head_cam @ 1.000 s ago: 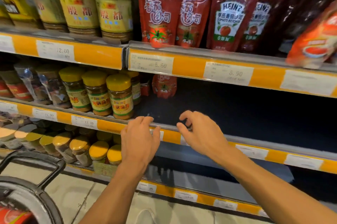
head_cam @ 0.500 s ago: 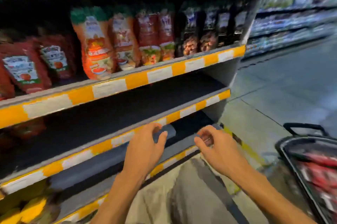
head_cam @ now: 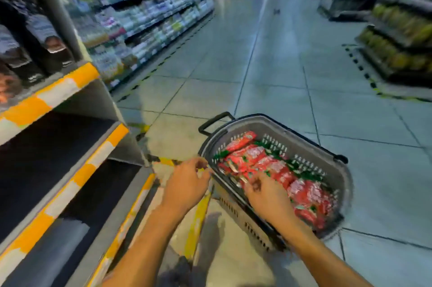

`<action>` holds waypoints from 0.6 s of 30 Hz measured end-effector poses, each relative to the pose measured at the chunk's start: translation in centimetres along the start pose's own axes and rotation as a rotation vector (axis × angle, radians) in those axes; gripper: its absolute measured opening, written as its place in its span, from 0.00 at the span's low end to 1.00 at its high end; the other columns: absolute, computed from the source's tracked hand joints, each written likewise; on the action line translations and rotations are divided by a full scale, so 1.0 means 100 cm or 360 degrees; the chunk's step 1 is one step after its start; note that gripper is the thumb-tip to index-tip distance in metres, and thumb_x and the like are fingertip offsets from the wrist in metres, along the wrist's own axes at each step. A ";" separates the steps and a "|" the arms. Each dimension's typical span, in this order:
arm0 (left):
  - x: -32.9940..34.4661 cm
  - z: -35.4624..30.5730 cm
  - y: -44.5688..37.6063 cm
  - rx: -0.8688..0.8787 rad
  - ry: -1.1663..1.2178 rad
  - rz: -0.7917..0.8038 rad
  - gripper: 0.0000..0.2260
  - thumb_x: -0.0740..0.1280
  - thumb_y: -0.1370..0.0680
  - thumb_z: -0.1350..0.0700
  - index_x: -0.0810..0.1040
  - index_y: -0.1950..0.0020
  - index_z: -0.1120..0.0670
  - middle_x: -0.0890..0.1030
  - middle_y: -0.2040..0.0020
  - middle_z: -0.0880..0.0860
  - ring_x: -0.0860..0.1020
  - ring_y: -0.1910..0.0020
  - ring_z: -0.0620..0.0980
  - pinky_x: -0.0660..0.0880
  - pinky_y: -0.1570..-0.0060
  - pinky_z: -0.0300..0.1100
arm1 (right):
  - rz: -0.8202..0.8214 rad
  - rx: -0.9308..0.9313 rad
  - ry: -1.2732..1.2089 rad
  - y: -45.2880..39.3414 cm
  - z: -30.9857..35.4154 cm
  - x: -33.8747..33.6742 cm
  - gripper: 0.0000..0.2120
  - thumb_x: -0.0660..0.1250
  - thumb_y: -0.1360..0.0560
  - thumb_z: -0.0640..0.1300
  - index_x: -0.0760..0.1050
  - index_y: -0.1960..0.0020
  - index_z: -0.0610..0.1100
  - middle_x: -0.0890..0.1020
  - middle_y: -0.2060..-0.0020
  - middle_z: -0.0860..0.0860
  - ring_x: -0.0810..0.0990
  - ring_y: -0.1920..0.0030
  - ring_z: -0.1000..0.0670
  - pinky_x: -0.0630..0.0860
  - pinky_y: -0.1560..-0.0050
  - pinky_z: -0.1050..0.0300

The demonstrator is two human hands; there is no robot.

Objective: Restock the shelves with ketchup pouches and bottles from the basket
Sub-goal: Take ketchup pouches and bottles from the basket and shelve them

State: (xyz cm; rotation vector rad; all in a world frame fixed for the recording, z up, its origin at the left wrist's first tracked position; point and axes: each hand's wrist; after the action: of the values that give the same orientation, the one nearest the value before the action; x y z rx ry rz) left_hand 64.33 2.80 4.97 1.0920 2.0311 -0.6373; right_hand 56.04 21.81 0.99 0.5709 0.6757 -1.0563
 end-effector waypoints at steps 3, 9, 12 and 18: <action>0.055 -0.020 -0.024 0.0118 -0.0039 0.0236 0.06 0.68 0.23 0.51 0.80 0.49 0.52 0.84 0.53 0.51 0.81 0.50 0.54 0.76 0.50 0.48 | -0.0047 0.0232 -0.0032 -0.006 -0.046 -0.011 0.06 0.66 0.22 0.52 0.73 0.52 0.50 0.79 0.64 0.52 0.76 0.64 0.50 0.66 0.66 0.52; 0.153 -0.046 -0.061 0.0270 -0.0133 0.0650 0.17 0.65 0.20 0.49 0.76 0.33 0.54 0.80 0.37 0.56 0.77 0.38 0.56 0.74 0.39 0.48 | -0.0128 0.0596 -0.0194 -0.028 -0.114 -0.020 0.16 0.67 0.24 0.47 0.75 0.40 0.41 0.81 0.45 0.43 0.80 0.46 0.43 0.77 0.43 0.47; 0.192 -0.055 -0.078 0.0340 -0.0226 0.0814 0.23 0.62 0.18 0.50 0.68 0.24 0.56 0.72 0.28 0.58 0.70 0.29 0.57 0.68 0.31 0.52 | -0.0214 0.0821 -0.0146 -0.038 -0.133 -0.022 0.30 0.68 0.24 0.48 0.65 0.26 0.36 0.72 0.31 0.37 0.71 0.31 0.38 0.69 0.30 0.46; 0.249 -0.062 -0.102 0.0311 -0.0629 0.1022 0.27 0.50 0.15 0.44 0.53 0.19 0.56 0.54 0.20 0.62 0.52 0.21 0.62 0.55 0.24 0.61 | -0.0058 0.1183 -0.0237 -0.059 -0.165 -0.021 0.31 0.64 0.22 0.49 0.60 0.24 0.39 0.69 0.28 0.35 0.68 0.29 0.35 0.69 0.29 0.42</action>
State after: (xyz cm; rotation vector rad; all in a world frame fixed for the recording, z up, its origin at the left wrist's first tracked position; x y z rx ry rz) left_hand 44.09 14.12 -10.09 1.4991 1.2036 -0.6498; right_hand 46.21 32.51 -9.09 1.1054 0.1398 -1.3681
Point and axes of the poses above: each hand's wrist, its own y-axis away from the middle knuckle, its own x-axis out of the palm, z = x × y
